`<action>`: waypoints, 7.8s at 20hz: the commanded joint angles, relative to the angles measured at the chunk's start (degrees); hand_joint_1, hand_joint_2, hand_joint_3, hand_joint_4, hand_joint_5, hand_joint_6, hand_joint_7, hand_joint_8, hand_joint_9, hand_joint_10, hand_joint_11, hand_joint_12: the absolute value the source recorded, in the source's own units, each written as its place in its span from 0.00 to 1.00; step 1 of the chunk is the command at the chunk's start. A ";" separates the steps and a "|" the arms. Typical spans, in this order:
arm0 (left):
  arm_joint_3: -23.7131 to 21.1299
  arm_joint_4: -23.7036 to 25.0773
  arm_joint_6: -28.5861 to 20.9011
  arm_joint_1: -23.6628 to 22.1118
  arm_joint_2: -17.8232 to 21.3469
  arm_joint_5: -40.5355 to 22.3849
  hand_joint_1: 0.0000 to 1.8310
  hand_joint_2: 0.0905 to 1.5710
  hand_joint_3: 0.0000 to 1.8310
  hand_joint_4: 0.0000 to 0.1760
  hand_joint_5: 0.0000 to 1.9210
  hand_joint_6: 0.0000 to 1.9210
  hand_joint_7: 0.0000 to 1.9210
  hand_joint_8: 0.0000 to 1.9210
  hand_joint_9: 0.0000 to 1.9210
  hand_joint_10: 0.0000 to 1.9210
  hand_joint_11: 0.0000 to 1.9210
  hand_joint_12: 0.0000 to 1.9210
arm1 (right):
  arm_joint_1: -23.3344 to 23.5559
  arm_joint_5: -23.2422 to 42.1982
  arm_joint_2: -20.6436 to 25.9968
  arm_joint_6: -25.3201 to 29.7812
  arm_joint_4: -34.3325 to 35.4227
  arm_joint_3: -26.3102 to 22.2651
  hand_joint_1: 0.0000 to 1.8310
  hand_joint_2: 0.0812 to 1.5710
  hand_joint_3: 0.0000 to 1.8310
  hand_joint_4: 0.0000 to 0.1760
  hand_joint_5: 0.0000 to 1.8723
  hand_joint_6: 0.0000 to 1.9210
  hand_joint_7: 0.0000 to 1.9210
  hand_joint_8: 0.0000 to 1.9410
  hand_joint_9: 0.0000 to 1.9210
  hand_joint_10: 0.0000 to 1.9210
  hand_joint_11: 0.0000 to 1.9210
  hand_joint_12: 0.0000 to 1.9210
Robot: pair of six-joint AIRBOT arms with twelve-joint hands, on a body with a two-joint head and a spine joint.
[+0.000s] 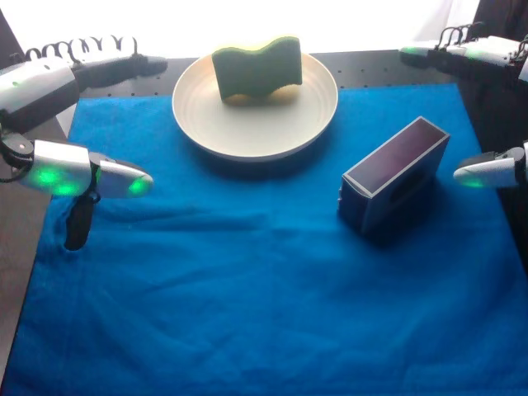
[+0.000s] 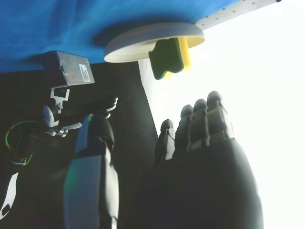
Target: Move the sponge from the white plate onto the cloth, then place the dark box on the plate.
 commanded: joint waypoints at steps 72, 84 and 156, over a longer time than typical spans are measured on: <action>-3.81 17.37 -12.94 1.15 -0.33 1.11 0.71 0.65 0.00 0.00 0.68 0.12 0.53 0.56 0.50 0.52 0.44 0.66 | 3.79 5.67 -3.32 2.85 0.05 1.64 0.42 0.63 0.00 0.69 0.06 0.00 0.07 0.00 0.06 0.00 0.06 0.00; -4.41 14.21 -11.93 1.84 -0.32 -3.12 0.49 0.52 0.00 0.30 0.25 0.00 0.27 0.00 0.28 0.04 0.03 0.69 | 3.81 5.02 -3.14 2.86 -2.02 2.19 0.43 0.55 0.00 0.93 0.05 0.00 0.07 0.00 0.08 0.01 0.11 0.03; -15.64 -16.61 3.44 18.84 6.76 -48.77 0.21 0.59 0.00 0.50 0.00 0.00 0.00 0.00 0.00 0.00 0.00 0.19 | -10.80 40.41 2.09 -3.44 27.84 -12.01 0.33 0.49 0.02 1.00 0.00 0.00 0.00 0.00 0.00 0.00 0.00 0.00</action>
